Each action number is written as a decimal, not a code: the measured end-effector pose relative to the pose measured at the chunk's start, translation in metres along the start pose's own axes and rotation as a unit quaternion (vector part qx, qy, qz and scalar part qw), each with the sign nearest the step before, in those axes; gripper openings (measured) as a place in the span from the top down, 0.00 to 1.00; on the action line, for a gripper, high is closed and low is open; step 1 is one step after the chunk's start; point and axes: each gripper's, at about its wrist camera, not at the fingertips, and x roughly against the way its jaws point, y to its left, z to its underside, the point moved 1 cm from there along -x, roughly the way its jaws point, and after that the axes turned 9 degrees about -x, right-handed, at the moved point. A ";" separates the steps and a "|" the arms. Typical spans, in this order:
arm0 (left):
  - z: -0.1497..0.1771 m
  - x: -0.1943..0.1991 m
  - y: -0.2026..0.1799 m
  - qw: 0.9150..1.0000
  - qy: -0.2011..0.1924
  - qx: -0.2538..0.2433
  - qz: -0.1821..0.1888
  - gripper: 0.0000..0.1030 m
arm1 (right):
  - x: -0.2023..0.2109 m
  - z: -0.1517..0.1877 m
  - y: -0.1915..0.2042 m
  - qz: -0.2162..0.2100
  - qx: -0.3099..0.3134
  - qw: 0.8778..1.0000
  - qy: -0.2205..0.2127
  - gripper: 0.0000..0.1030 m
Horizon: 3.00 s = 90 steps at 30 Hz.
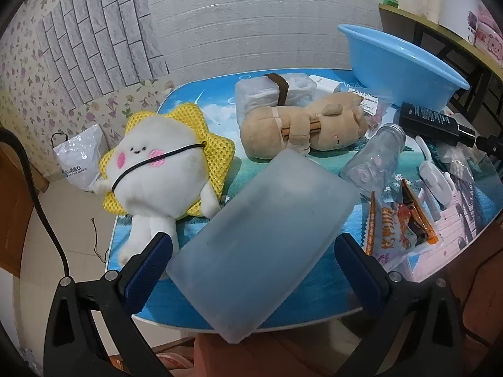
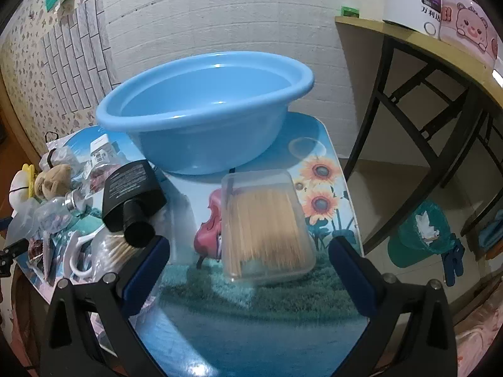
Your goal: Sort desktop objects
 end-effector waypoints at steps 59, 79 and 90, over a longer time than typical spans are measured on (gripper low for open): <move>-0.006 0.010 -0.053 0.991 -0.009 -0.020 0.133 0.40 | -0.006 0.021 0.013 -0.031 0.036 0.997 0.067 0.42; -0.044 0.073 -0.044 0.991 -0.087 -0.018 0.104 0.40 | 0.061 0.001 0.035 -0.082 0.055 0.995 -0.017 0.42; -0.074 0.068 -0.057 0.989 -0.091 -0.026 0.111 0.40 | 0.071 -0.030 0.052 -0.104 0.060 0.992 -0.049 0.42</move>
